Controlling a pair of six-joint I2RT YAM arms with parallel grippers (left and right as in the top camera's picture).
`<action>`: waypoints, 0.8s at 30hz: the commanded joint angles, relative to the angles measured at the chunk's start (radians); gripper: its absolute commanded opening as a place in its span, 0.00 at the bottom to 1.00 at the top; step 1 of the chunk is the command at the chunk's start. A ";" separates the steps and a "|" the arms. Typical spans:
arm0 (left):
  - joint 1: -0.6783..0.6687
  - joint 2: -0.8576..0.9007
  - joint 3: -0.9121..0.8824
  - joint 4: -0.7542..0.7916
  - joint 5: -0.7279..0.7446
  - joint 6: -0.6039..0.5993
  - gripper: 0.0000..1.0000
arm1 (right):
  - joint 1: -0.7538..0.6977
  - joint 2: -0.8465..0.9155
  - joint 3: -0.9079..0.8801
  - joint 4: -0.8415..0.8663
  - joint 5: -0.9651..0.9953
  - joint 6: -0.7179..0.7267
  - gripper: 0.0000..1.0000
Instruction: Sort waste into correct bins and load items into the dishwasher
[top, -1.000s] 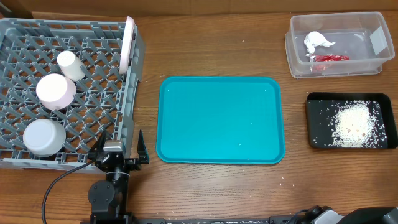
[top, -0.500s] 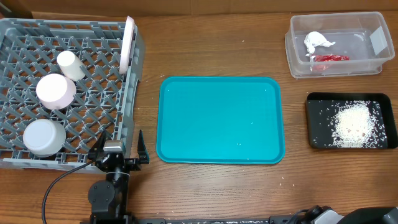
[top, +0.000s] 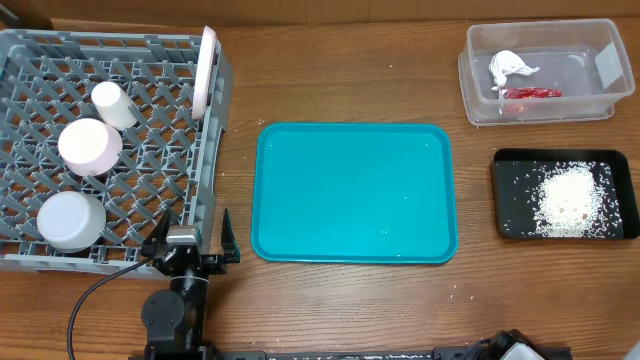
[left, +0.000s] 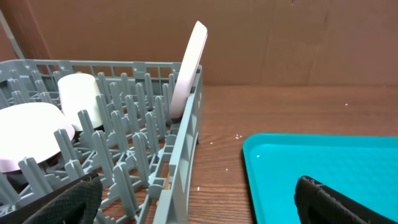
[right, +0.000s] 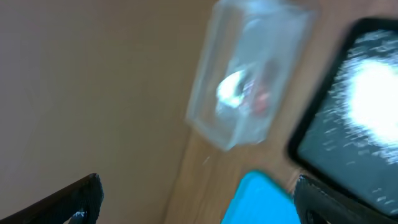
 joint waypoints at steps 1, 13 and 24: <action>-0.002 -0.012 -0.007 0.002 -0.013 0.016 1.00 | 0.150 -0.138 0.004 0.002 -0.004 -0.005 1.00; -0.002 -0.012 -0.007 0.002 -0.013 0.016 1.00 | 0.628 -0.409 0.004 -0.065 0.178 -0.015 1.00; -0.002 -0.012 -0.007 0.002 -0.013 0.016 1.00 | 0.702 -0.467 -0.128 -0.287 0.292 -0.053 1.00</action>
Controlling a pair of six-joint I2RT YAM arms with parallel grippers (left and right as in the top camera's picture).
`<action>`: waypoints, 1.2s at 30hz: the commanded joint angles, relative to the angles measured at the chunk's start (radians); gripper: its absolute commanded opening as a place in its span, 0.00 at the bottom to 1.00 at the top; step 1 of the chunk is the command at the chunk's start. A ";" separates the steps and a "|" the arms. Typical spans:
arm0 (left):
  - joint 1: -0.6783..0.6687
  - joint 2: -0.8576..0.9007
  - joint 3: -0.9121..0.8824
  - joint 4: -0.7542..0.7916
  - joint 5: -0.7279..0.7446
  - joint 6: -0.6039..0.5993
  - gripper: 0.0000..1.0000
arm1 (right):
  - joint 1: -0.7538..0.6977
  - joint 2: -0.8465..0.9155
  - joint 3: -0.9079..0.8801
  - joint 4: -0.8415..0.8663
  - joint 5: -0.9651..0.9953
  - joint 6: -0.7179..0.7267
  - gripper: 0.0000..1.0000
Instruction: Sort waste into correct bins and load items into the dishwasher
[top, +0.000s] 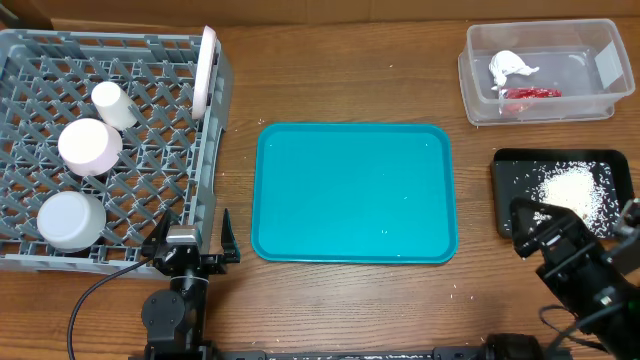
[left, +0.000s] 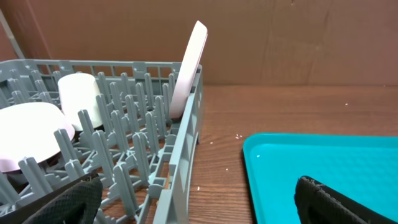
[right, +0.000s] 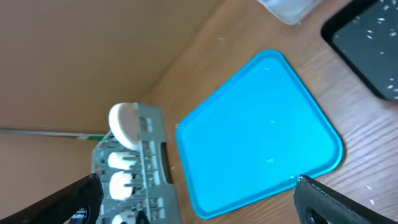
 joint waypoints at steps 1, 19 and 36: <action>-0.002 -0.012 -0.007 0.003 -0.013 0.016 1.00 | 0.031 -0.053 -0.083 0.097 0.033 -0.061 0.99; -0.002 -0.012 -0.007 0.003 -0.013 0.016 1.00 | 0.144 -0.586 -0.937 0.814 -0.034 -0.154 1.00; -0.002 -0.012 -0.007 0.003 -0.013 0.016 1.00 | 0.145 -0.695 -1.350 1.295 -0.054 -0.366 1.00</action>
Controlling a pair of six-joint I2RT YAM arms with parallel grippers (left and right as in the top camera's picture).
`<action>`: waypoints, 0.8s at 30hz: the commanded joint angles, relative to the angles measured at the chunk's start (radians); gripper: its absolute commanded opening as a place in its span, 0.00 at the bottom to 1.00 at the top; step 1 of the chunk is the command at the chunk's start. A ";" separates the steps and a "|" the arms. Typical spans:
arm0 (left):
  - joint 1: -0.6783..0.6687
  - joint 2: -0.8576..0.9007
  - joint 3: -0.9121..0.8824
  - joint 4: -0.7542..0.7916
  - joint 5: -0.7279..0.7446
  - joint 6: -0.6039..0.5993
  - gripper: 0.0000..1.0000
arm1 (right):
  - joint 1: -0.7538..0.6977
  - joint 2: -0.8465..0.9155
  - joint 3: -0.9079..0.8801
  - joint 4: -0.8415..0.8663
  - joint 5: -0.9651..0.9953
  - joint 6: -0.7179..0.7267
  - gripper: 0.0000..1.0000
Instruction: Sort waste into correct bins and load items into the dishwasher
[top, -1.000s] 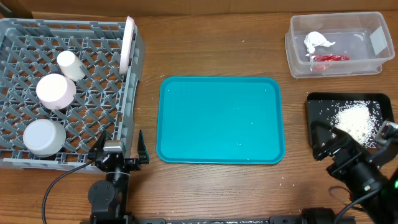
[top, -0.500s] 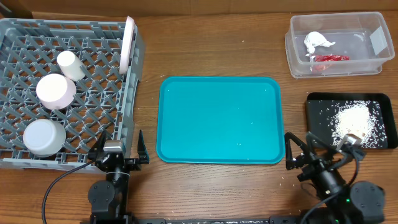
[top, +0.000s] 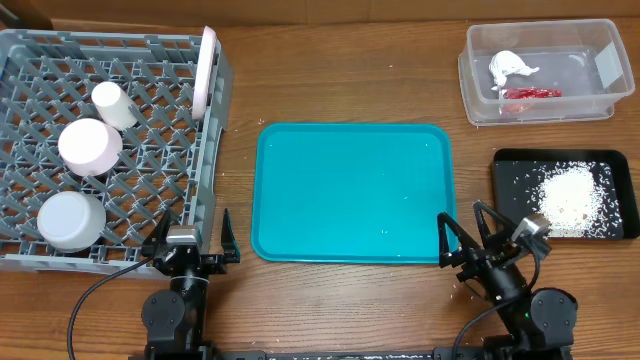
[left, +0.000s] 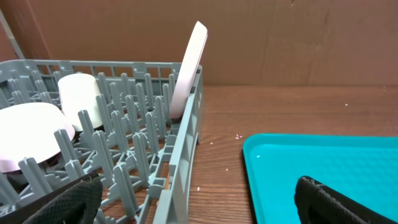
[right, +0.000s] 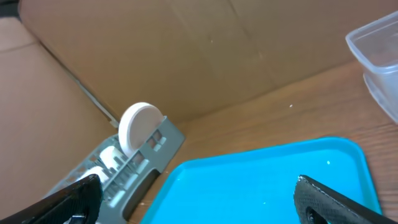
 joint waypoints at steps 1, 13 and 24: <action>-0.002 -0.011 -0.006 0.001 -0.013 0.016 1.00 | 0.006 -0.013 -0.050 0.040 -0.004 -0.136 1.00; -0.002 -0.011 -0.006 0.001 -0.013 0.016 1.00 | 0.006 -0.013 -0.080 0.013 0.323 -0.249 1.00; -0.002 -0.011 -0.006 0.001 -0.013 0.016 1.00 | -0.005 -0.013 -0.080 0.011 0.327 -0.515 1.00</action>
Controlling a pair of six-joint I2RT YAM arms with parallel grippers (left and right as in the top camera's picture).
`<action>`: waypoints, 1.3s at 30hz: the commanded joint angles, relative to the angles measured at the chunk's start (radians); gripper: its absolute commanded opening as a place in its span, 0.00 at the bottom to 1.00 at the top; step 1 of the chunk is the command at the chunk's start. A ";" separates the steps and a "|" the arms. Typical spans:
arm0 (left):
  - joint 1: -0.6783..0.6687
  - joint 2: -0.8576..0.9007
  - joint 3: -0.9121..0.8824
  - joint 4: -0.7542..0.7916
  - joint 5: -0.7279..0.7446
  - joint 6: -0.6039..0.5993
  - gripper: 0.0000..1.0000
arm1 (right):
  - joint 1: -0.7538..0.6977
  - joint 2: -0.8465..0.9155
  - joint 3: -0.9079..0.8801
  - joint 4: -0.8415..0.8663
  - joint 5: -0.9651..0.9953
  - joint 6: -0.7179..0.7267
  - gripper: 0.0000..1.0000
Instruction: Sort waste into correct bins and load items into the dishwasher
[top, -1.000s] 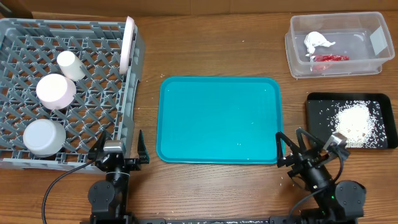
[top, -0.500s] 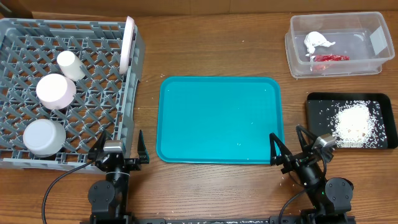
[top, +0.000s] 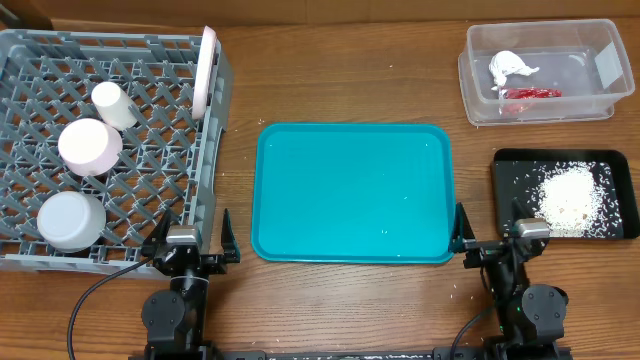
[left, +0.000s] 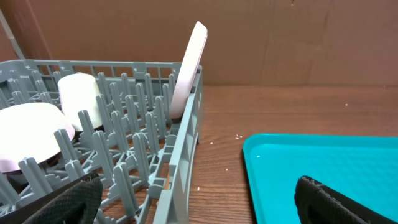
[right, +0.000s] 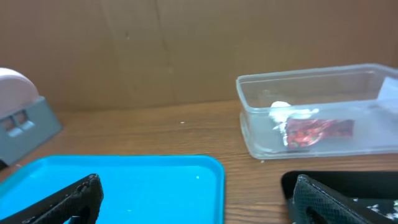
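Note:
The grey dishwasher rack (top: 200, 180) at the left holds a pink plate (top: 208, 62) on edge, a white cup (top: 114, 104) and two bowls (top: 90, 145). A clear bin (top: 540, 72) at the back right contains white and red waste (top: 515, 70). A black tray (top: 510, 200) carries spilled rice (top: 570, 200). The teal tray (top: 352, 190) in the middle is bare. My left gripper (top: 190, 245) is open at the rack's front corner. My right gripper (top: 497, 238) is open between the teal tray and the black tray, near the front edge.
Brown cardboard walls stand behind the table in both wrist views. Loose rice grains dot the wood near the teal tray's front right corner (top: 455, 290).
The right gripper has turned from facing left-back toward the rack to facing straight back, level, toward the clear bin. The left arm has not moved.
The right arm was out of the overhead view at first. Then it stood over the black tray at the right. Then it was low at the front, angled left, and now it rests squared up at the front. The left gripper stayed put throughout.

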 joint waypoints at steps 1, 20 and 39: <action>-0.002 -0.011 -0.006 0.002 -0.013 0.016 1.00 | -0.013 -0.013 -0.011 0.003 -0.011 -0.030 1.00; -0.002 -0.011 -0.006 0.001 -0.013 0.016 1.00 | -0.057 -0.013 -0.011 0.006 -0.063 0.035 1.00; -0.002 -0.011 -0.006 0.002 -0.013 0.016 1.00 | -0.071 -0.012 -0.011 0.010 -0.063 0.037 1.00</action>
